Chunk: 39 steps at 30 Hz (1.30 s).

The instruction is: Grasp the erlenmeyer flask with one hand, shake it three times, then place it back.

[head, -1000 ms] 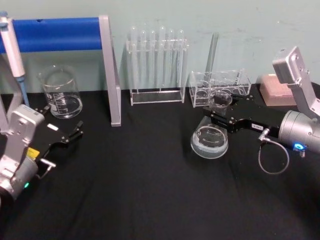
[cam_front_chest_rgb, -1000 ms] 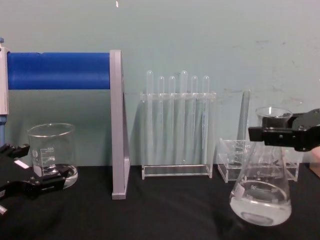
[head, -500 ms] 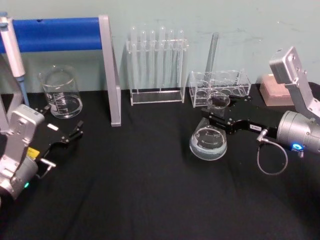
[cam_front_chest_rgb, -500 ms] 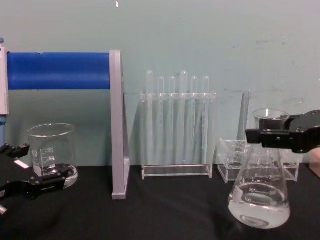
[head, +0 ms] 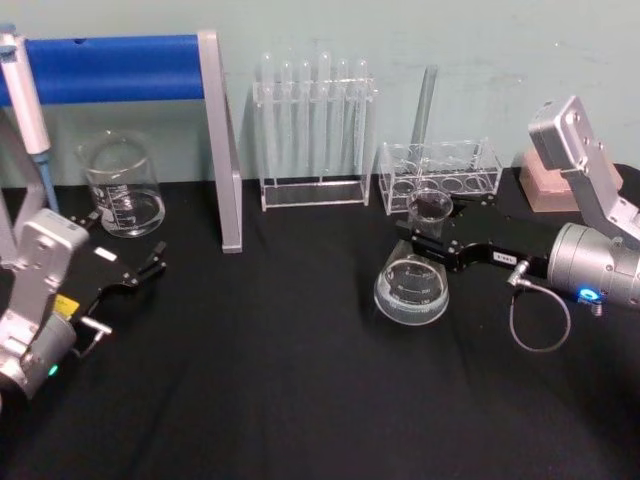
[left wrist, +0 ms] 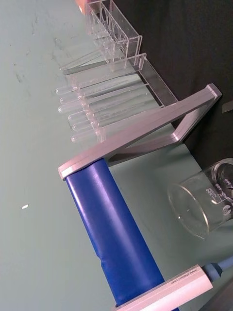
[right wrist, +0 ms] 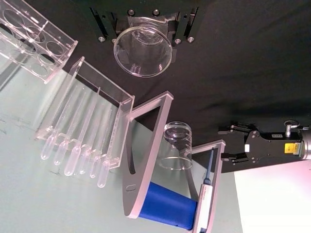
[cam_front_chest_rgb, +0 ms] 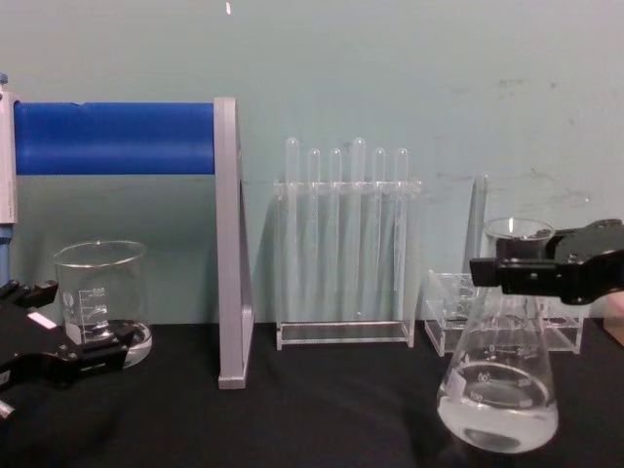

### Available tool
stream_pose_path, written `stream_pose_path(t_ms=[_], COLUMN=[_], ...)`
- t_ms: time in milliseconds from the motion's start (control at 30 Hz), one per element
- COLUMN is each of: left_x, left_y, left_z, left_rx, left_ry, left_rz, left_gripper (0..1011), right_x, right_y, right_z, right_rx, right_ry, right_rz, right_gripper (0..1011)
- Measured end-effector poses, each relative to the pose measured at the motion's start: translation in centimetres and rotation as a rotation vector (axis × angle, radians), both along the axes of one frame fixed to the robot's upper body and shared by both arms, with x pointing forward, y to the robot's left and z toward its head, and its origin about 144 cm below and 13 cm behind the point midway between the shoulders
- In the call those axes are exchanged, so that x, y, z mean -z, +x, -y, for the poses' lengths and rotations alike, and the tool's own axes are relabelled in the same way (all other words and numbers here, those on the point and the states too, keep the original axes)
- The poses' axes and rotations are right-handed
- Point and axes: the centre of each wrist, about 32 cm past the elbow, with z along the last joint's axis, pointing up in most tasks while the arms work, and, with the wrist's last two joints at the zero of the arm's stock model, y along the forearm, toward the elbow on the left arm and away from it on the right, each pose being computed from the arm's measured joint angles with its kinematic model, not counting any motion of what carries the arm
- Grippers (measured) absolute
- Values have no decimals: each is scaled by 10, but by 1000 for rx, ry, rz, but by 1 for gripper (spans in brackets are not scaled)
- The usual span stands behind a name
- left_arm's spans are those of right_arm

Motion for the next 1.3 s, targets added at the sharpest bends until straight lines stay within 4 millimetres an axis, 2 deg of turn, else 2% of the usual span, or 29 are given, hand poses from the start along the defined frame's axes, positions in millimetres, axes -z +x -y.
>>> stream_pose_path(t_ms=[600,1300], left_x=[0,0], left_y=[0,0], left_z=[0,0], left_rx=[0,0], left_ry=[0,0], left_rz=[0,0], left_gripper=[1001,1001], right_x=[-2,-6], right_y=[-4,-29], right_z=[-3,-3], right_rx=[-60,-348], right_ry=[-14,-25], right_rz=[4,18], right_gripper=[457,457])
